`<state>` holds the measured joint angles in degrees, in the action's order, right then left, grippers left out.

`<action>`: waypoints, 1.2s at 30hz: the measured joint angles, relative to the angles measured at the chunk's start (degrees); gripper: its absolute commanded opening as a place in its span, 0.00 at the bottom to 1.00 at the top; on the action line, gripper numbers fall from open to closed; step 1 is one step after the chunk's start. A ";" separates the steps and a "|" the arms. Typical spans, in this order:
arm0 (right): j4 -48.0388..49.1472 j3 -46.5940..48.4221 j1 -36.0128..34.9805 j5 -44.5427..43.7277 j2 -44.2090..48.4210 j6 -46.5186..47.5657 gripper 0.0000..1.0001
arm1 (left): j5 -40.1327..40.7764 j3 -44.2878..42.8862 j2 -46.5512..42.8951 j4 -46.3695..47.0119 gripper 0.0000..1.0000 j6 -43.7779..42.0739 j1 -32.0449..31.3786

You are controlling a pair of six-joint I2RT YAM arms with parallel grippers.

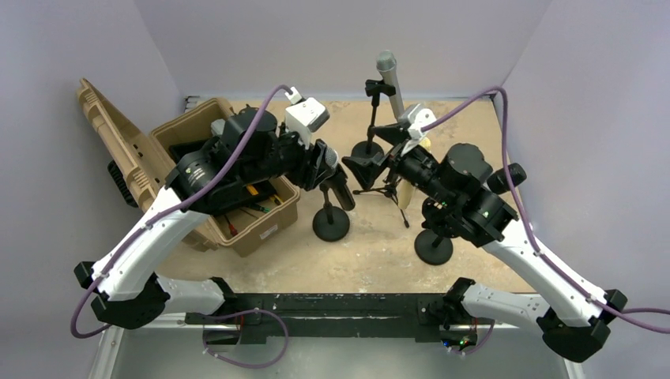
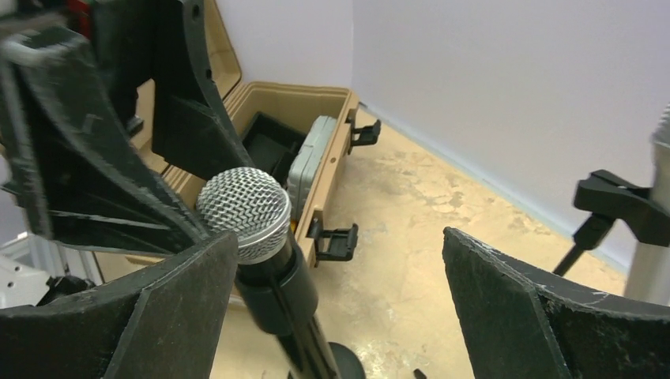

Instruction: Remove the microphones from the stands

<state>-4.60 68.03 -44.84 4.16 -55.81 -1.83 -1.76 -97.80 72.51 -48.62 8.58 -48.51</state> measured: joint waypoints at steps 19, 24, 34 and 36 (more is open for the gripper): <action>2.84 -2.05 -3.26 8.81 -0.26 3.04 0.99 | -7.69 6.86 -6.88 1.07 0.00 -6.45 0.02; 2.89 -2.05 -3.26 8.41 0.46 2.95 0.98 | -1.18 8.59 -7.96 3.61 0.00 -0.09 0.02; 2.51 -1.79 -3.37 -2.93 -0.52 1.27 0.97 | 12.13 8.24 -5.95 5.40 0.00 13.66 0.07; 2.29 -1.79 -3.37 -3.93 -0.76 0.48 0.97 | 13.42 7.87 -5.44 5.29 0.19 15.15 0.09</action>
<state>-2.31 66.24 -48.21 0.23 -56.58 -1.34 11.66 -89.93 67.07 -43.33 23.73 -48.42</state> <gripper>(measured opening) 0.976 0.514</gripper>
